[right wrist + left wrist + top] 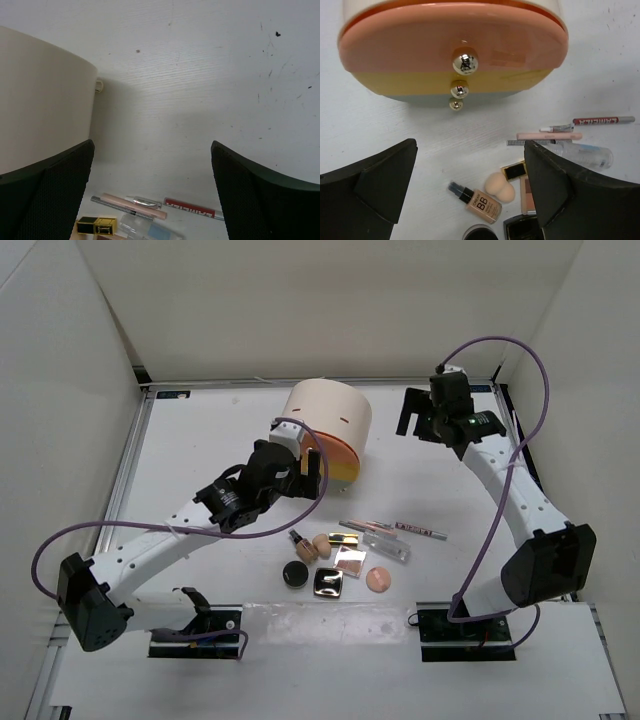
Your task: Organize the makeup
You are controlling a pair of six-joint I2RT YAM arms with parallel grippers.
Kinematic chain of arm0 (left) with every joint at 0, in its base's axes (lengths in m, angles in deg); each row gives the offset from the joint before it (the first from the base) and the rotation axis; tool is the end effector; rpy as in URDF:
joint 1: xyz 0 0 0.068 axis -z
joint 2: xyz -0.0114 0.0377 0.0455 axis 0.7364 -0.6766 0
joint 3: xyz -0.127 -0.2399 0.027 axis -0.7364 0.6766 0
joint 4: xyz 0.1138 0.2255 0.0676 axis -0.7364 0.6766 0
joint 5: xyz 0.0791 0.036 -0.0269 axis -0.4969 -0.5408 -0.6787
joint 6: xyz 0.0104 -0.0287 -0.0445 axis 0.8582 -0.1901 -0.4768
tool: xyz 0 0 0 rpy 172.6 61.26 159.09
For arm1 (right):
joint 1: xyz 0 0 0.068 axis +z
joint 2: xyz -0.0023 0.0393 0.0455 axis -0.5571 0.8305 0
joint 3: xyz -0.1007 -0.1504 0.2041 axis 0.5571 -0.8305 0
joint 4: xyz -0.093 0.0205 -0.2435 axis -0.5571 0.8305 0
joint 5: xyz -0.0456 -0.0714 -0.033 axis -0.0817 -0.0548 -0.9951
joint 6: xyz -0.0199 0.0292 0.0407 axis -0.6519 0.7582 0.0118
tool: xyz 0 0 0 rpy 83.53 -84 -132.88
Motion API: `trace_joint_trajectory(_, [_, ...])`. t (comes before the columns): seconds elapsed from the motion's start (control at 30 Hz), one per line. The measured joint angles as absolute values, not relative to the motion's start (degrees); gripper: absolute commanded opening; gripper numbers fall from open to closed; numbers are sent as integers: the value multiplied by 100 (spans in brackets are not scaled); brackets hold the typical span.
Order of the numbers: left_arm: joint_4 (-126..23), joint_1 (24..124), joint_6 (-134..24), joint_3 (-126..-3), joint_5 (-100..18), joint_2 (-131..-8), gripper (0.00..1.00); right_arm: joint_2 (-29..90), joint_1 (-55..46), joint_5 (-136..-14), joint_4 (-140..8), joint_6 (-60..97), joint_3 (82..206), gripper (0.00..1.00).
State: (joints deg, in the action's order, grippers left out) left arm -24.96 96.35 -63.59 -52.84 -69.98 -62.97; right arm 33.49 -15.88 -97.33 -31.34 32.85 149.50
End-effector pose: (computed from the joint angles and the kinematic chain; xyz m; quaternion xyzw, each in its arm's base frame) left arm 0.1845 -0.1928 0.3258 0.1318 0.8566 -0.1402 0.4787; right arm 0.3126 0.0923 0.3565 0.0796 0.8911 0.0406 0.4449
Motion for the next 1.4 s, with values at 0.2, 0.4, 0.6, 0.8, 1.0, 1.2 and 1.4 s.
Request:
trace_joint_trajectory(0.2, [-2655, 9631, -6442, -5408, -7195, -6578, 97, 3131, -1581, -9315, -3503, 2931, 14854, 99])
trace_joint_trajectory(0.4, [-3009, 9631, -6394, -5660, -7486, -7147, 85, 3109, -1518, -8786, -3842, 2609, 14862, 99])
trace_joint_trajectory(0.6, [-3324, 9631, -6232, -5756, -7862, -7278, 70, 3279, -1485, -8257, -4043, 2467, 15011, 99])
trace_joint_trajectory(0.8, [-3571, 9580, -6007, -6011, -8056, -7647, 48, 3826, -1443, -7940, -4264, 2480, 15297, 99])
trace_joint_trajectory(1.0, [-3580, 9340, -5874, -6088, -7903, -8113, 48, 4339, -1391, -7783, -4340, 2491, 15700, 99])
trace_joint_trajectory(1.2, [-3652, 9106, -5692, -6309, -7698, -8366, 36, 4729, -1321, -7637, -4480, 2528, 16111, 99])
trace_joint_trajectory(1.4, [-3779, 8822, -5454, -6742, -7462, -8821, 25, 5067, -1201, -7591, -4517, 2504, 16427, 99])
